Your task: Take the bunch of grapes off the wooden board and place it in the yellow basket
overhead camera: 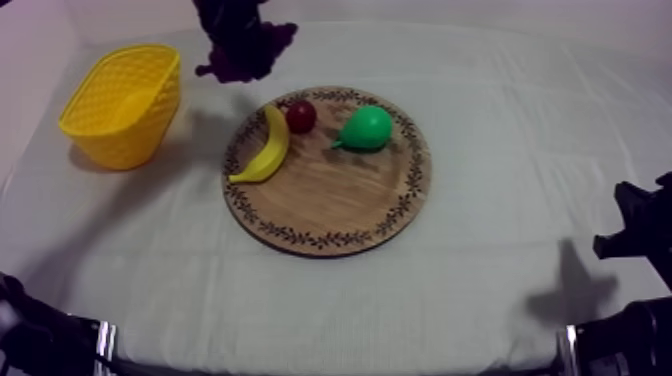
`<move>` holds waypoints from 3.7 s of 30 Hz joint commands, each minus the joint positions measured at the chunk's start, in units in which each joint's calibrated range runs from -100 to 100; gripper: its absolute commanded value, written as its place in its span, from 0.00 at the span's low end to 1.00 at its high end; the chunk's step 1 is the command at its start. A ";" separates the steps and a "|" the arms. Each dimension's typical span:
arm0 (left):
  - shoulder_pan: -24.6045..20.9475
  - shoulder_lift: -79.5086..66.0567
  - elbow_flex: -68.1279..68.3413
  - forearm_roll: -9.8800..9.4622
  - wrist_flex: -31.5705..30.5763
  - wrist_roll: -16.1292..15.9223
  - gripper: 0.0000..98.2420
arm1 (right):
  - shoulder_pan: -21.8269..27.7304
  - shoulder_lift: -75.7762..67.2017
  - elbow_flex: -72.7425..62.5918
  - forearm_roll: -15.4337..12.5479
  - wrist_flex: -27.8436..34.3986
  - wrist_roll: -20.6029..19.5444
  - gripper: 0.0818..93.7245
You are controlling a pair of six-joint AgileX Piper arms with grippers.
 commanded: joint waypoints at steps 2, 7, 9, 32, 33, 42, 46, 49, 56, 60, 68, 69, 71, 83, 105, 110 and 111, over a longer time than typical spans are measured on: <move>-3.48 -0.02 -0.02 0.11 0.12 -0.26 0.59 | 0.02 0.00 -0.04 0.03 0.00 0.00 0.00; -7.36 0.41 -0.30 0.01 0.45 -0.46 0.59 | 0.02 0.00 -0.04 0.03 0.00 0.00 0.00; -8.78 0.52 -0.52 0.00 0.49 -0.64 0.59 | 0.02 0.00 -0.04 0.03 0.00 0.00 0.00; -22.01 -0.59 0.75 0.72 1.57 -0.27 0.61 | 0.02 0.00 -0.04 0.03 0.00 0.00 0.00; -22.18 -0.51 0.68 0.82 1.58 -0.21 0.61 | 0.02 0.00 -0.04 0.03 0.00 0.00 0.00; -22.90 2.11 0.20 2.08 1.58 0.67 0.62 | 0.02 0.00 -0.04 0.03 0.00 0.00 0.00; -23.29 4.26 0.18 2.94 1.18 0.94 0.63 | 0.02 0.00 -0.04 0.03 0.00 0.00 0.00; -23.55 6.21 -0.04 3.43 0.91 1.00 0.63 | 0.02 0.00 -0.04 0.03 0.00 0.00 0.00; -24.01 10.73 -0.93 4.69 0.55 1.03 0.65 | 0.02 0.00 -0.04 0.03 0.00 0.00 0.00; -24.57 12.48 -0.85 5.24 0.47 1.25 0.68 | 0.02 0.00 -0.04 0.03 0.00 0.00 0.00; -25.80 15.20 -0.86 5.43 1.67 1.76 0.84 | 0.02 0.00 -0.04 0.03 0.00 0.00 0.00; -25.88 15.51 -1.02 5.45 2.11 1.89 0.86 | 0.02 0.00 -0.04 0.03 0.00 0.00 0.00; -25.97 15.96 -1.27 5.50 2.81 2.17 0.90 | 0.02 0.00 -0.04 0.03 0.00 0.00 0.00; -25.73 10.94 1.75 5.54 1.35 3.30 0.83 | 0.02 0.00 -0.04 0.03 0.00 0.00 0.00; -25.11 -25.69 28.29 6.95 -13.93 4.40 0.40 | 0.02 0.00 -0.04 0.03 0.00 0.00 0.00; -25.35 -36.97 36.33 6.97 -18.83 4.04 0.30 | 0.02 0.00 -0.04 0.03 0.00 0.00 0.00; -25.37 -39.29 38.07 6.97 -19.99 4.03 0.29 | 0.02 0.00 -0.04 0.03 0.00 0.00 0.00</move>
